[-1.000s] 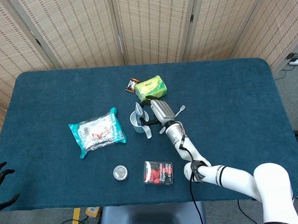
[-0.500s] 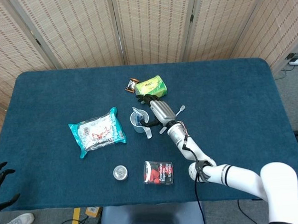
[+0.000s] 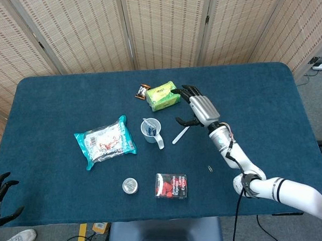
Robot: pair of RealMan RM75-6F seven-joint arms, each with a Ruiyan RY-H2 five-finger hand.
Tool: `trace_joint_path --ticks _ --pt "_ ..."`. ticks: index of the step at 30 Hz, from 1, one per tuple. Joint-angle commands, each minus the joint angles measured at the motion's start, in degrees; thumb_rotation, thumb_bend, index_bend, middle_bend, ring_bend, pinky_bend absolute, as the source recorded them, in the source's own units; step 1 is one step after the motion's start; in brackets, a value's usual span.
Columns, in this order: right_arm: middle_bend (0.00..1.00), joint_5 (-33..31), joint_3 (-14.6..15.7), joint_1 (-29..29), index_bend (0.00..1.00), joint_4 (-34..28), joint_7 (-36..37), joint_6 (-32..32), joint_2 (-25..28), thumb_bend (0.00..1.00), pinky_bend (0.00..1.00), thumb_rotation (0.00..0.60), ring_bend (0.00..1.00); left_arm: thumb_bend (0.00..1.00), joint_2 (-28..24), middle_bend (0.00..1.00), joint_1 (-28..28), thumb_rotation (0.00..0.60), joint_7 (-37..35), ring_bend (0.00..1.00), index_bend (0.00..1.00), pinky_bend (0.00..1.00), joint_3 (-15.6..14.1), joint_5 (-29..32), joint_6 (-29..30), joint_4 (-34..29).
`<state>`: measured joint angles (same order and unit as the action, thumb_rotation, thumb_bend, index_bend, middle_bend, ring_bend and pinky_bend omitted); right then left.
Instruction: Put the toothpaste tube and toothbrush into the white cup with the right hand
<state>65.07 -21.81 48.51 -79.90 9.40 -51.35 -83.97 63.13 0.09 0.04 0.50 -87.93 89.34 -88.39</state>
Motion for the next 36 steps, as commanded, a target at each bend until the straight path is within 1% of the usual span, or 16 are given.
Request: trace_joint_path --ticks 1,3,8,11,15,18,21,25,29,36 --pt "0.22 -0.04 2.43 -1.30 0.25 0.23 -3.78 0.26 1.96 0.27 0.04 0.600 0.04 0.20 -0.04 0.16 0.03 0.600 0.14 0.13 0.32 0.16 -0.01 -0.25 0.26 -0.25" --pt "0.23 -0.24 3.94 -1.49 0.26 0.99 -6.26 0.89 2.36 0.30 0.04 0.600 0.04 0.20 -0.08 0.16 0.03 0.600 0.27 0.13 0.32 0.16 -0.08 -0.41 0.32 -0.43" --pt "0.25 -0.26 8.16 -0.91 0.28 4.03 -13.12 3.59 1.54 0.31 0.04 0.600 0.04 0.20 -0.20 0.16 0.10 0.600 0.49 0.13 0.32 0.16 -0.19 -0.61 0.45 -0.80" --pt "0.26 -0.07 10.71 -0.06 0.28 7.09 -17.41 5.52 -0.46 0.36 0.04 0.600 0.04 0.20 -0.26 0.16 0.31 0.600 0.55 0.13 0.32 0.16 -0.24 -0.44 0.58 -0.88" --pt "0.27 0.22 12.32 1.06 0.28 10.80 -20.04 7.41 -3.59 0.47 0.04 0.600 0.04 0.20 -0.29 0.16 0.53 0.600 0.62 0.13 0.32 0.16 -0.41 -0.23 0.51 -0.85" --pt "0.27 0.70 12.81 1.75 0.28 13.60 -20.45 8.28 -6.23 0.50 0.04 0.600 0.04 0.20 -0.32 0.16 0.68 0.600 0.56 0.13 0.32 0.16 -0.43 0.05 0.48 -0.78" --pt "0.27 1.18 12.99 2.34 0.28 16.00 -20.22 9.00 -8.61 0.51 0.04 0.600 0.04 0.20 -0.35 0.16 0.78 0.600 0.36 0.13 0.32 0.16 -0.41 0.27 0.45 -0.60" --pt "0.27 1.99 13.12 2.91 0.28 18.13 -19.50 9.69 -11.04 0.54 0.04 0.600 0.04 0.20 -0.31 0.16 0.87 0.600 0.06 0.13 0.32 0.16 -0.43 0.55 0.25 -0.26" --pt "0.28 2.80 13.21 3.48 0.28 20.33 -18.92 10.28 -13.29 0.55 0.04 0.600 0.04 0.20 -0.23 0.16 0.92 0.600 -0.26 0.13 0.32 0.16 -0.46 0.78 0.01 0.10" --pt "0.29 4.13 12.44 4.61 0.28 23.28 -16.62 10.88 -16.64 0.55 0.04 0.600 0.04 0.20 -0.29 0.16 0.96 0.600 -0.76 0.13 0.32 0.16 -0.37 1.07 -0.19 0.61"
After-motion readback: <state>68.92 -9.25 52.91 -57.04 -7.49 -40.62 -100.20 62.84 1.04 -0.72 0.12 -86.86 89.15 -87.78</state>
